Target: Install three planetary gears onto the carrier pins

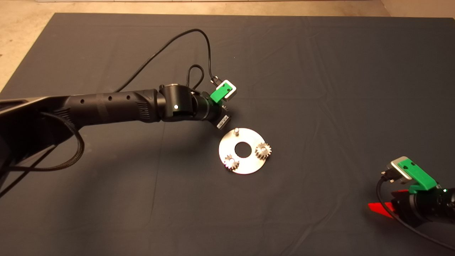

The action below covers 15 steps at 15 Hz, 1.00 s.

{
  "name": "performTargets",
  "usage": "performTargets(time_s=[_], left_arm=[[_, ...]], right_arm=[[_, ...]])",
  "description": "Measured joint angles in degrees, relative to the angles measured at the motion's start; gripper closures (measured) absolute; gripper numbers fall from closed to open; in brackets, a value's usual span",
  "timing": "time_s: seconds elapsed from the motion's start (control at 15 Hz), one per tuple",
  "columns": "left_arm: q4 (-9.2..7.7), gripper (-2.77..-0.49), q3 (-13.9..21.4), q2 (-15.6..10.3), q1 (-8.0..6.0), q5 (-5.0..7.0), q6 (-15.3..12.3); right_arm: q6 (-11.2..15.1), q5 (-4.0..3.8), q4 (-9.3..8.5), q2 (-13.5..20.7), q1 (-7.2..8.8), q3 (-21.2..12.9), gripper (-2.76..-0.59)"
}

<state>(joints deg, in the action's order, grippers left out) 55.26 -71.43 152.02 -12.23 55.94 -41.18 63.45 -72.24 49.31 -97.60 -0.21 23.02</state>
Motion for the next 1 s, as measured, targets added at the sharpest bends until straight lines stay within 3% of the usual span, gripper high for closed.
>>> performTargets(time_s=[0.07, 0.2, 0.53, 0.8, 1.0], left_arm=[[0.00, -0.88, 1.4, 0.0, 0.00, 0.53, 0.0], [-0.22, -0.86, 3.2, 0.0, -0.01, 0.37, 0.0], [-0.30, -0.85, 3.2, -0.7, -0.30, 2.25, 0.0], [-0.39, -0.84, 3.2, -1.1, -3.81, 2.32, 0.8], [-0.69, -0.84, 3.2, -1.3, -3.81, 2.39, 1.0]], right_arm=[[0.0, 0.00, 0.00, 0.0, -0.01, 0.0, -1.92], [0.0, 0.05, 0.00, 0.0, -0.01, 0.0, -1.92], [0.0, 0.02, 0.00, 0.0, -0.12, 0.0, -1.92], [0.0, 0.02, 0.00, 0.0, -0.15, 0.0, -1.92], [0.0, 0.00, 0.00, 0.0, -0.15, 0.0, -1.92]])
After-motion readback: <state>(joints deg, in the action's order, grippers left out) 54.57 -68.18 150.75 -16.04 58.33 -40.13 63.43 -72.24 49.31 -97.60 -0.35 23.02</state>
